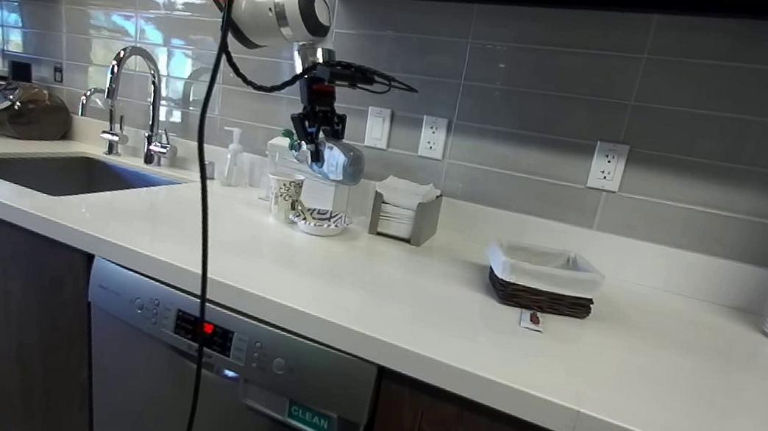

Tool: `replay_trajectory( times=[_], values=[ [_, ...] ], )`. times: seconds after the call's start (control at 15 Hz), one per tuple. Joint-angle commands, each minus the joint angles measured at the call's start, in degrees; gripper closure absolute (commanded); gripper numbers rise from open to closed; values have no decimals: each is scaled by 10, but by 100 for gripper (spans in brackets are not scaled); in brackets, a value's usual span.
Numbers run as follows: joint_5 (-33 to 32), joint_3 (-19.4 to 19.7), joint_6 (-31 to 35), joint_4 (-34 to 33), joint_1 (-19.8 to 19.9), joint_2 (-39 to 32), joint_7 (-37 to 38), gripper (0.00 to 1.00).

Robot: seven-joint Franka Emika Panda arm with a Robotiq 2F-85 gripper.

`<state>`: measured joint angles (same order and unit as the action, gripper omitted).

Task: Pour some contents from the bottle into the cup

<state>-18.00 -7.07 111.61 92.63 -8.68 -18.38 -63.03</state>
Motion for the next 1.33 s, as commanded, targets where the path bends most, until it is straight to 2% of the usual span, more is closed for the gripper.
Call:
replay_trajectory(
  times=[0.0, 1.27],
  values=[
    [-37, -2, -37, -32, -13, -17, 11, 77],
    [-89, -3, -150, -114, -40, -69, 17, 77]
  ],
)
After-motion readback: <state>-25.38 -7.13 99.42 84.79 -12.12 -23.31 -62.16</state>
